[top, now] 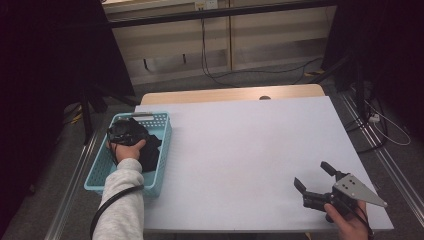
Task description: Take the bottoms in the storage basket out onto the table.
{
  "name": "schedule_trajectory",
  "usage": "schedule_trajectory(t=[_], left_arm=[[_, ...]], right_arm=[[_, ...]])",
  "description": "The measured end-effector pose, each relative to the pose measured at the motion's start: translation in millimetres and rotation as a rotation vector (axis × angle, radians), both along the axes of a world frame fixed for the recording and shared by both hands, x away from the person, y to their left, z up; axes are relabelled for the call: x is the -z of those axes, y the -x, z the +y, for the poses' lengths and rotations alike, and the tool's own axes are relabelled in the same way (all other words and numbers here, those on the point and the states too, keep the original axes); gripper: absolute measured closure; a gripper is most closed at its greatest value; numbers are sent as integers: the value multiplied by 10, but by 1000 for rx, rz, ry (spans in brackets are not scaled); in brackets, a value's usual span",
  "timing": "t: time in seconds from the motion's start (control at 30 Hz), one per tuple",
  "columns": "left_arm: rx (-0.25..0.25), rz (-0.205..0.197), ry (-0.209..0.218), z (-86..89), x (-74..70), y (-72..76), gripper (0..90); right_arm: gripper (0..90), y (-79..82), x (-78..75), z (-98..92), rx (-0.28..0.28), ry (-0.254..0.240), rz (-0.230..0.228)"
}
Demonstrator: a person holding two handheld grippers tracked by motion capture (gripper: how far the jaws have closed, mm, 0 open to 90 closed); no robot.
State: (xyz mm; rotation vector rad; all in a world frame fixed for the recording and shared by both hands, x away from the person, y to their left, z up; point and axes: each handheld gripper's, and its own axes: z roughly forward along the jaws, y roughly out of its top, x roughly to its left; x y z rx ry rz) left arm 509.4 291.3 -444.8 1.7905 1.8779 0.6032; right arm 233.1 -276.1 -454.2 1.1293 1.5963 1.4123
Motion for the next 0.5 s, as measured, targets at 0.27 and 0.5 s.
schedule_trajectory(t=[0.27, 0.5], left_arm=[[-7, 20, -36, -42, 40, 15, 23], [-7, 25, -18, -67, -8, 64, 214]], right_arm=[[5, 9, 2, -1, -1, 1, 2], [5, 11, -1, -3, -1, 4, -1]])
